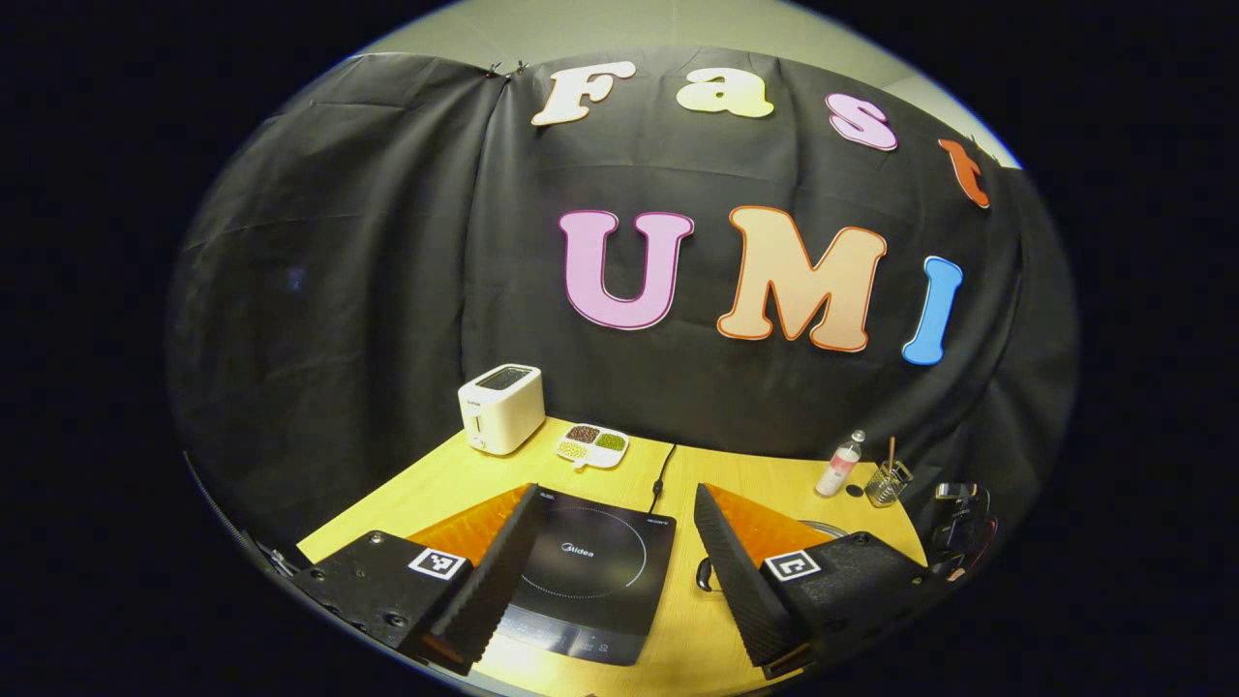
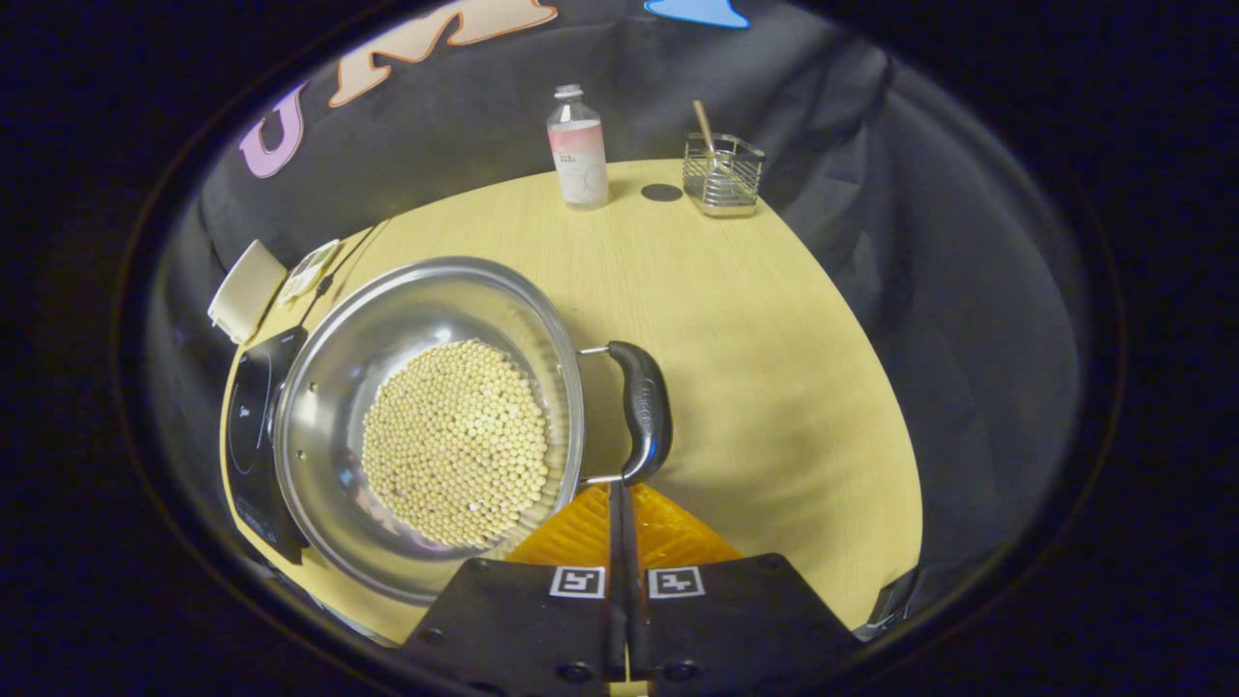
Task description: First push the handle of the pot to place it horizontally, then grasp the pot with both hands and set it on the induction cooktop.
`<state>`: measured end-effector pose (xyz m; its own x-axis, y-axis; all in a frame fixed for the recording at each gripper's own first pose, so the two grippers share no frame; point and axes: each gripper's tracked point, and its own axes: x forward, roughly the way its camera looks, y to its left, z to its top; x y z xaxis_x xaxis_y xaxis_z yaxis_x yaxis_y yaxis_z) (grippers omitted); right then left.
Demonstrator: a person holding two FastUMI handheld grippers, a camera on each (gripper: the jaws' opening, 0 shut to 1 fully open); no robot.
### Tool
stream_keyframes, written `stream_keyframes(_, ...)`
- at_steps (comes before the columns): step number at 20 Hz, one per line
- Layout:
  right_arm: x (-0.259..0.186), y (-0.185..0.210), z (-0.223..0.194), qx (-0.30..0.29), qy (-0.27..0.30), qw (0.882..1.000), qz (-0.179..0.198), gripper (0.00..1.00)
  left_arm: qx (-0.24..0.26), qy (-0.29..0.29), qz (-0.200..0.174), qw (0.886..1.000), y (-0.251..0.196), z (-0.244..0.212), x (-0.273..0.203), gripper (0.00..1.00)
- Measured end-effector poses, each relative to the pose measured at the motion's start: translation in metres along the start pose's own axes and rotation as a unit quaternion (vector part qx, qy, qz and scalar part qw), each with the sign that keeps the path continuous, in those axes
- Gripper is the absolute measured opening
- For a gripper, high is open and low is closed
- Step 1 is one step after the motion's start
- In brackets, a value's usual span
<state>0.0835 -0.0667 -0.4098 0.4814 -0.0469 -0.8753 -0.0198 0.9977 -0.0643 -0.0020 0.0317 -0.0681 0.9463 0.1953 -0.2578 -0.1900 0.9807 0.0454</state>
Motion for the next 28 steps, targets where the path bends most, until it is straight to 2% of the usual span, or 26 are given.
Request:
stream_keyframes(2,0.001,0.0,0.003,0.001,0.0,1.0,0.002,0.03,0.0,0.003,0.002,1.0,0.0,-0.001,0.001,0.96)
stream_keyframes(6,0.001,0.0,0.003,0.005,0.003,1.0,0.007,0.03,-0.002,0.008,0.007,1.0,-0.002,-0.004,0.004,0.96)
stream_keyframes(7,0.001,0.0,0.002,0.006,0.004,1.0,0.008,0.03,-0.003,0.009,0.007,1.0,-0.002,-0.005,0.005,0.93)
stream_keyframes(9,0.0,0.0,0.001,0.006,0.007,1.0,0.012,0.02,-0.006,0.015,0.007,1.0,-0.005,-0.008,0.007,0.93)
stream_keyframes(10,0.0,0.0,0.002,0.007,0.008,1.0,0.015,0.0,-0.008,0.018,0.006,1.0,-0.006,-0.011,0.009,0.96)
stream_keyframes(11,0.0,0.0,0.001,0.008,0.01,1.0,0.019,0.03,-0.009,0.022,0.006,1.0,-0.008,-0.013,0.009,0.93)
stream_keyframes(13,-0.002,0.0,-0.001,0.011,0.015,1.0,0.025,0.0,-0.009,0.028,0.004,1.0,-0.01,-0.017,0.012,0.96)
stream_keyframes(14,-0.002,0.001,-0.001,0.013,0.017,0.999,0.028,0.03,-0.008,0.03,0.004,1.0,-0.011,-0.018,0.013,0.96)
stream_keyframes(15,-0.003,0.001,-0.002,0.014,0.02,0.999,0.03,0.03,-0.007,0.032,0.004,0.999,-0.012,-0.02,0.014,0.93)
stream_keyframes(16,-0.003,0.001,-0.001,0.015,0.021,0.999,0.032,0.0,-0.006,0.034,0.004,0.999,-0.012,-0.021,0.016,0.96)
stream_keyframes(17,-0.002,0.001,-0.002,0.017,0.022,0.999,0.035,0.03,-0.006,0.038,0.004,0.999,-0.013,-0.023,0.018,0.96)
stream_keyframes(18,-0.001,0.001,0.0,0.02,0.024,0.999,0.039,0.0,-0.007,0.042,0.004,0.999,-0.013,-0.026,0.02,0.97)
stream_keyframes(19,-0.003,0.001,-0.002,0.024,0.029,0.998,0.044,0.03,-0.009,0.045,0.005,0.999,-0.014,-0.027,0.022,0.97)
stream_keyframes(20,-0.004,0.001,-0.002,0.028,0.033,0.998,0.05,0.0,-0.011,0.047,0.005,0.999,-0.014,-0.028,0.023,0.97)
stream_keyframes(21,-0.003,0.001,-0.003,0.032,0.038,0.997,0.055,0.02,-0.013,0.05,0.005,0.999,-0.015,-0.029,0.025,0.97)
stream_keyframes(23,-0.003,0.0,-0.007,0.035,0.046,0.997,0.059,0.0,-0.015,0.056,0.006,0.998,-0.016,-0.033,0.029,0.97)
stream_keyframes(24,-0.004,-0.001,-0.01,0.033,0.051,0.996,0.062,0.04,-0.017,0.059,0.006,0.998,-0.017,-0.035,0.032,0.98)
stream_keyframes(27,-0.013,-0.003,-0.016,0.023,0.064,0.995,0.07,0.06,-0.024,0.067,0.006,0.997,-0.019,-0.039,0.039,0.97)
stream_keyframes(28,-0.013,-0.008,-0.018,0.015,0.067,0.996,0.062,0.08,-0.026,0.069,0.006,0.997,-0.02,-0.04,0.042,0.97)
